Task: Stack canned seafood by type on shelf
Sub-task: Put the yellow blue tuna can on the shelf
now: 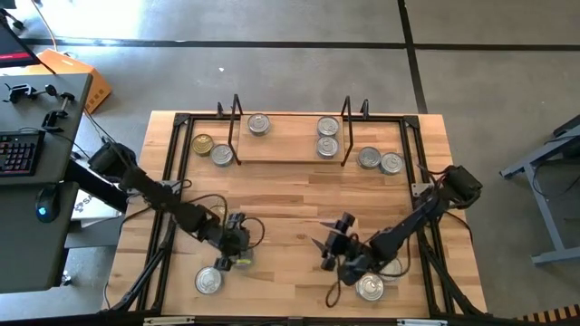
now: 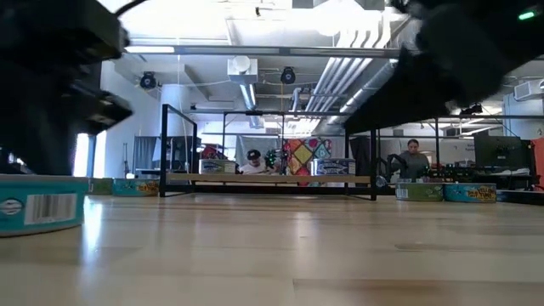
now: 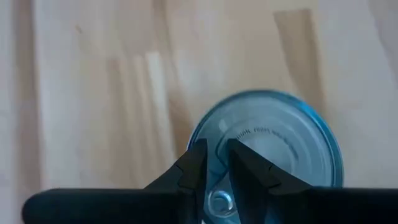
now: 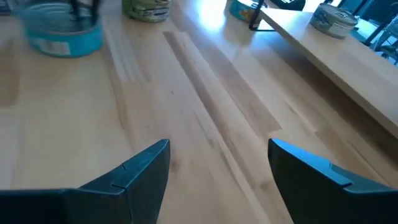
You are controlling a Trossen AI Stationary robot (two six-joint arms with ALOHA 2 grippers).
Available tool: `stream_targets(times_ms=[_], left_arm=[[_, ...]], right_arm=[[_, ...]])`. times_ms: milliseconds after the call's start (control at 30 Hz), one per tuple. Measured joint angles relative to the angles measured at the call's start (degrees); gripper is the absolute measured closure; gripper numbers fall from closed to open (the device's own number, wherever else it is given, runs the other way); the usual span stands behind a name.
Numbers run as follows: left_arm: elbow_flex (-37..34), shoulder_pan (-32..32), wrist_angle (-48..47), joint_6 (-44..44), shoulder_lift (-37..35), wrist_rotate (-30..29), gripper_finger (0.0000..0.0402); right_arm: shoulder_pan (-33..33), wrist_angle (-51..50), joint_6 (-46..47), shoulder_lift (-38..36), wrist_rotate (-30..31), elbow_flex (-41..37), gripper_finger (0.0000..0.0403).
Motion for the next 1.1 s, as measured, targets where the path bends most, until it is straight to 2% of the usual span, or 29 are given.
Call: stream_targets(times_ms=[67,167,233,300,433,567,633,700,767,833,967,1033,1100], left_arm=[[-0.1,2.7,3.4,6.6,0.1,-1.2,0.0346],[0.0,7.6,14.9,17.4,0.0,-5.8,0.0346],[0.2,10.2,21.2,20.9,-0.4,-6.0,0.0346],[1.5,11.9,21.9,21.5,-1.2,-4.3,0.0346],[4.3,11.7,9.8,18.9,-3.8,-0.6,0.0346],[4.7,9.4,-5.2,7.5,-5.1,5.1,0.0346],[3.2,7.9,-7.8,2.4,-4.8,9.2,0.0346],[0.8,6.3,-6.7,0.6,-3.9,9.5,0.0346],[-1.6,5.3,-3.7,1.7,-3.1,5.7,0.0346],[-3.1,5.5,0.9,4.2,-2.4,-0.8,0.0346],[-3.8,8.2,12.6,14.4,-1.2,-12.9,0.0346],[-2.4,9.2,17.5,18.7,-1.7,-16.4,0.0346],[-0.7,9.8,18.9,22.0,-2.0,-17.2,0.0346]], right_arm=[[1.4,-0.8,1.8,0.0,2.2,0.0,0.014],[2.3,-0.7,2.1,0.0,6.4,0.0,0.014],[2.2,-0.7,2.2,0.0,8.0,0.0,0.014],[1.5,-0.2,3.4,0.0,9.0,0.0,0.014],[-0.6,-0.2,7.6,0.0,6.2,0.0,0.014],[-3.0,-0.4,8.6,0.5,2.1,0.0,0.014],[-4.2,0.4,9.4,0.9,2.1,0.0,0.014],[-5.2,0.4,10.0,1.2,1.9,0.0,0.014],[-6.1,1.3,9.9,1.7,1.1,0.0,0.014],[-6.6,1.1,9.9,1.9,0.9,0.0,0.014],[-7.4,1.6,8.6,2.0,0.3,0.0,0.014],[-7.8,2.9,7.3,2.0,0.0,0.0,0.014],[-8.3,3.5,6.5,2.0,-0.8,0.0,0.014]])
